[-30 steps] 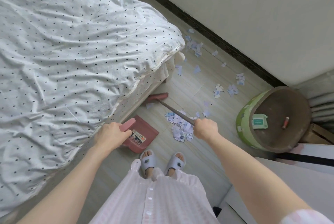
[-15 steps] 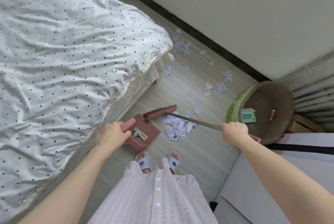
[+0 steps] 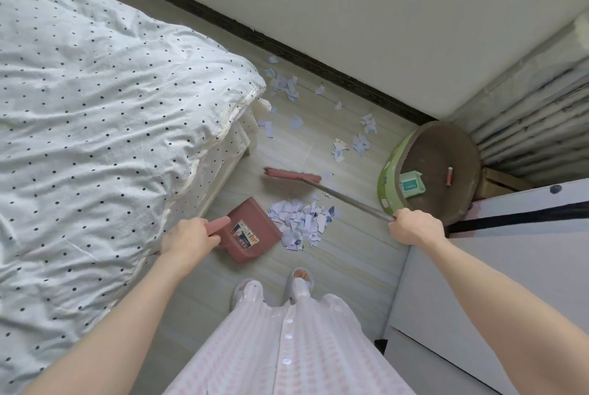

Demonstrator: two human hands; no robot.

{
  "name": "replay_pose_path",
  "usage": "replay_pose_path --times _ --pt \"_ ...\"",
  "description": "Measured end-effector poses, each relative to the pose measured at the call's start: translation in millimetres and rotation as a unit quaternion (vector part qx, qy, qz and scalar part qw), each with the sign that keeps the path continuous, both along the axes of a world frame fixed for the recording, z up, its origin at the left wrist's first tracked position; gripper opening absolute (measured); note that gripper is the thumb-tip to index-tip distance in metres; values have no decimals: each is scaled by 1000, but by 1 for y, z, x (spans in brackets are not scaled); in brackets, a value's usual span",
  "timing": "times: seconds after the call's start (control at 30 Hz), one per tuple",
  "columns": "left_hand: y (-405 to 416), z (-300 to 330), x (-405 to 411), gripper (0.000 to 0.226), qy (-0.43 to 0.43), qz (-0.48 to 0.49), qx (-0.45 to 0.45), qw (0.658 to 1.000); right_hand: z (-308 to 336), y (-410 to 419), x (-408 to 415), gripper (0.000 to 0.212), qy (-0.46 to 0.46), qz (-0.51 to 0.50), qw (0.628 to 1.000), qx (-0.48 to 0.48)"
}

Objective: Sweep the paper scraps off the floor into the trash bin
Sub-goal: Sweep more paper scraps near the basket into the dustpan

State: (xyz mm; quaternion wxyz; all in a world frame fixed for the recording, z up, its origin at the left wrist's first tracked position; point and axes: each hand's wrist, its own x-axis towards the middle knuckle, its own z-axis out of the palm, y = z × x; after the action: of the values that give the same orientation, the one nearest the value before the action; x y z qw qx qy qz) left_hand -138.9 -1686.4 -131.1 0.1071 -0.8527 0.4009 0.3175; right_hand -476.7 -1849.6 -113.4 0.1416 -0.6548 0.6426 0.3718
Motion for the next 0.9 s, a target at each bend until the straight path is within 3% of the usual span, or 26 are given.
replay_pose_path --times 0.27,0.47,0.9 --pt "6 0 17 23 -43 -113 -6 993 -27 37 25 36 -51 -146 988 3" --pt "15 -13 32 29 -64 -122 -24 990 -59 58 46 34 -99 -255 961 28" --pt "-8 -20 25 32 -59 -148 -47 986 -35 94 33 34 -83 -103 983 128"
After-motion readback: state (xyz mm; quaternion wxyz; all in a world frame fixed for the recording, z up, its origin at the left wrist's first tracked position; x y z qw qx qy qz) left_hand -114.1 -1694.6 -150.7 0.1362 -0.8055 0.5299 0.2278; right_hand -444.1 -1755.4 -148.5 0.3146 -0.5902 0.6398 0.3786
